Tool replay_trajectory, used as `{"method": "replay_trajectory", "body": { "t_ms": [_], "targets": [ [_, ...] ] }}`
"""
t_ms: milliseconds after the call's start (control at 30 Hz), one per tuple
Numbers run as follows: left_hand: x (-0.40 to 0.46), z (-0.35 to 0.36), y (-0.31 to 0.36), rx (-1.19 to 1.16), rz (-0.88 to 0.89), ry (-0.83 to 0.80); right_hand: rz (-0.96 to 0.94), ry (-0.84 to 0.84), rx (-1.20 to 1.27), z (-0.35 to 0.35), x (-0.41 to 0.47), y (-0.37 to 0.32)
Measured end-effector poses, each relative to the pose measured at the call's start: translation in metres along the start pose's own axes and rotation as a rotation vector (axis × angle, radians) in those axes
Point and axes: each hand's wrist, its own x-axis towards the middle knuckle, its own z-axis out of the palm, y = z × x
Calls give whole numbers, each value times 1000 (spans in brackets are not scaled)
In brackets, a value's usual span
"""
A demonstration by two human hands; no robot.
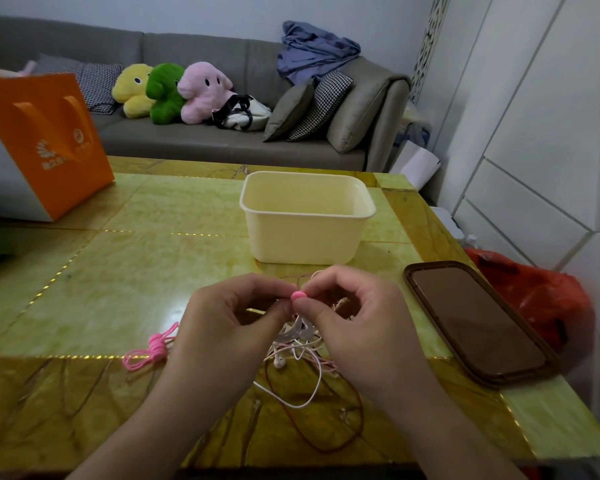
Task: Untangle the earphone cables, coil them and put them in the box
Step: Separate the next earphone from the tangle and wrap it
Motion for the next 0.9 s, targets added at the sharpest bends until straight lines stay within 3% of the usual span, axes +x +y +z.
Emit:
{"method": "replay_trajectory", "body": {
  "t_ms": [500, 700, 900],
  "targets": [
    [-1, 3, -1, -9, 28, -107, 112, -5, 58, -4, 5, 2],
    [0, 3, 0, -44, 15, -101, 72, 0, 67, -5, 4, 0],
    [0, 5, -3, -20, 33, -18, 207, -26, 311, -4, 7, 3]
  ]
}}
